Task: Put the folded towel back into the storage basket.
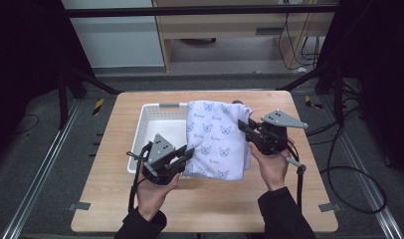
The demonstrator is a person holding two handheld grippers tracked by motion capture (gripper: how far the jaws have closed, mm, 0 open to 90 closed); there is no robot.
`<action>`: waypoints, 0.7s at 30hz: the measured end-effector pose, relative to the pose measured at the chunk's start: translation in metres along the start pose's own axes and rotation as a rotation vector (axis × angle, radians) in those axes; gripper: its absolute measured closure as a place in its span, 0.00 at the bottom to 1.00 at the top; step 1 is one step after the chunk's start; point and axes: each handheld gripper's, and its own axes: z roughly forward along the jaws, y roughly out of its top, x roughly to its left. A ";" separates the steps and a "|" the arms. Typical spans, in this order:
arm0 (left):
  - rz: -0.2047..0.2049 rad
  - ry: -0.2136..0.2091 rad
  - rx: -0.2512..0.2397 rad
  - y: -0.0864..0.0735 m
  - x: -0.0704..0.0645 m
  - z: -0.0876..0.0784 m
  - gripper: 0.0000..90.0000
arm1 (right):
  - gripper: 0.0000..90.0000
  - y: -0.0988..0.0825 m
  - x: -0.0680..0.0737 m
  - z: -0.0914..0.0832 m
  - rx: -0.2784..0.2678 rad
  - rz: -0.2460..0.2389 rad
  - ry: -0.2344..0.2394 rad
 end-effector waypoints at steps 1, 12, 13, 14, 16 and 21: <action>0.003 0.002 -0.001 0.000 0.002 -0.002 0.87 | 0.82 0.001 0.001 0.001 -0.004 0.001 0.005; -0.026 0.027 -0.032 -0.009 0.023 -0.021 0.87 | 0.83 0.016 0.029 0.018 0.002 -0.044 0.016; -0.030 0.028 -0.033 -0.010 0.025 -0.022 0.87 | 0.83 0.017 0.031 0.019 -0.002 -0.044 0.017; -0.036 0.028 -0.036 -0.010 0.029 -0.025 0.87 | 0.83 0.018 0.034 0.021 -0.001 -0.047 0.020; -0.042 0.026 -0.041 -0.011 0.034 -0.027 0.87 | 0.83 0.021 0.039 0.026 0.001 -0.055 0.023; -0.058 0.042 -0.049 -0.015 0.045 -0.036 0.87 | 0.83 0.025 0.049 0.038 0.004 -0.072 0.036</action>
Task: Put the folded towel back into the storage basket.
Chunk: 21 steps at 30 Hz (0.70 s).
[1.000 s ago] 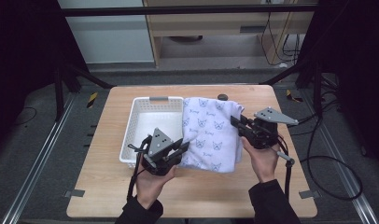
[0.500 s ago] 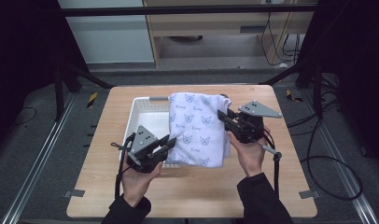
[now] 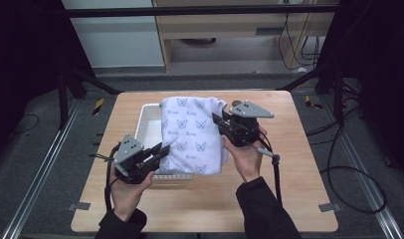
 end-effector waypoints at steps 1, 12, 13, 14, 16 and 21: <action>-0.001 0.005 -0.002 0.000 0.002 -0.001 0.87 | 0.83 0.001 0.002 0.002 -0.001 -0.005 0.002; -0.013 0.057 -0.015 -0.004 0.026 -0.011 0.87 | 0.83 0.016 0.024 0.032 -0.002 -0.049 0.020; -0.016 0.061 -0.018 -0.005 0.028 -0.012 0.87 | 0.83 0.017 0.025 0.035 -0.001 -0.053 0.022; -0.018 0.065 -0.017 -0.005 0.030 -0.012 0.87 | 0.83 0.018 0.027 0.038 0.000 -0.055 0.022; -0.027 0.070 -0.018 -0.006 0.034 -0.014 0.87 | 0.83 0.019 0.030 0.043 0.002 -0.057 0.027; -0.047 0.084 -0.020 -0.008 0.043 -0.015 0.87 | 0.83 0.020 0.036 0.056 0.009 -0.065 0.033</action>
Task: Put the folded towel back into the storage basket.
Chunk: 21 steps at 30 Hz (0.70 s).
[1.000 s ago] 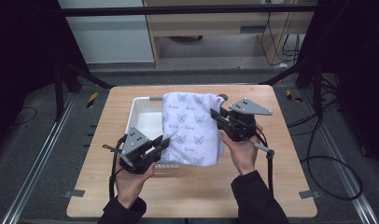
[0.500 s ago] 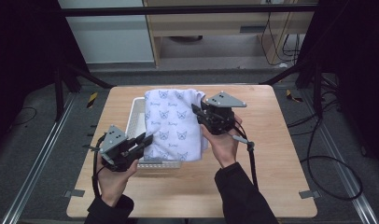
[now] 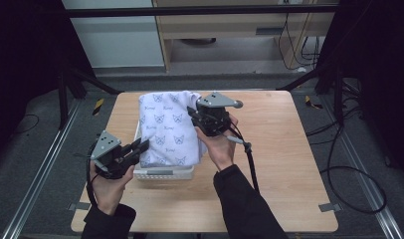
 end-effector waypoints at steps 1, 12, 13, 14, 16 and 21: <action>0.000 0.005 -0.002 0.000 0.002 0.000 0.87 | 0.83 0.000 0.001 0.003 0.001 -0.001 0.003; -0.027 0.052 -0.009 -0.004 0.021 0.001 0.87 | 0.82 0.004 0.010 0.028 0.000 0.000 0.014; -0.031 0.053 -0.007 -0.004 0.023 0.001 0.87 | 0.82 0.004 0.010 0.031 0.003 0.001 0.015; -0.037 0.055 -0.008 -0.005 0.025 0.002 0.87 | 0.82 0.004 0.011 0.033 0.004 0.000 0.015; -0.045 0.062 -0.006 -0.006 0.029 0.003 0.87 | 0.82 0.004 0.011 0.038 0.007 0.002 0.019; -0.054 0.072 0.003 -0.009 0.034 0.006 0.87 | 0.82 0.003 0.013 0.045 0.011 0.003 0.024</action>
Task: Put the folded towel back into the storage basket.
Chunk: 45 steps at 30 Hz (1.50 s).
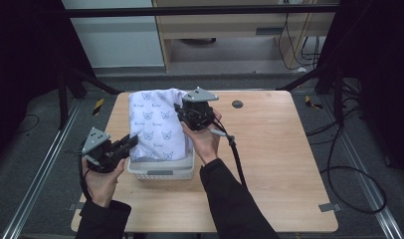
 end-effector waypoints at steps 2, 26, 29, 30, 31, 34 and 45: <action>-0.001 0.003 0.001 -0.001 0.001 0.002 0.87 | 0.82 0.000 0.000 0.002 0.005 0.001 -0.001; 0.002 0.041 0.094 -0.020 0.017 0.027 0.87 | 0.82 -0.025 -0.004 0.036 0.069 0.019 -0.004; 0.003 0.043 0.110 -0.023 0.019 0.031 0.87 | 0.82 -0.030 -0.004 0.040 0.082 0.026 -0.004; 0.003 0.044 0.114 -0.024 0.019 0.032 0.87 | 0.82 -0.032 -0.004 0.042 0.090 0.030 -0.003; 0.003 0.045 0.119 -0.025 0.019 0.033 0.87 | 0.82 -0.034 -0.004 0.043 0.092 0.028 -0.004; 0.008 0.049 0.134 -0.029 0.019 0.037 0.87 | 0.82 -0.038 -0.005 0.046 0.104 0.036 -0.005; 0.021 0.065 0.174 -0.038 0.021 0.048 0.87 | 0.82 -0.053 -0.008 0.056 0.138 0.041 -0.009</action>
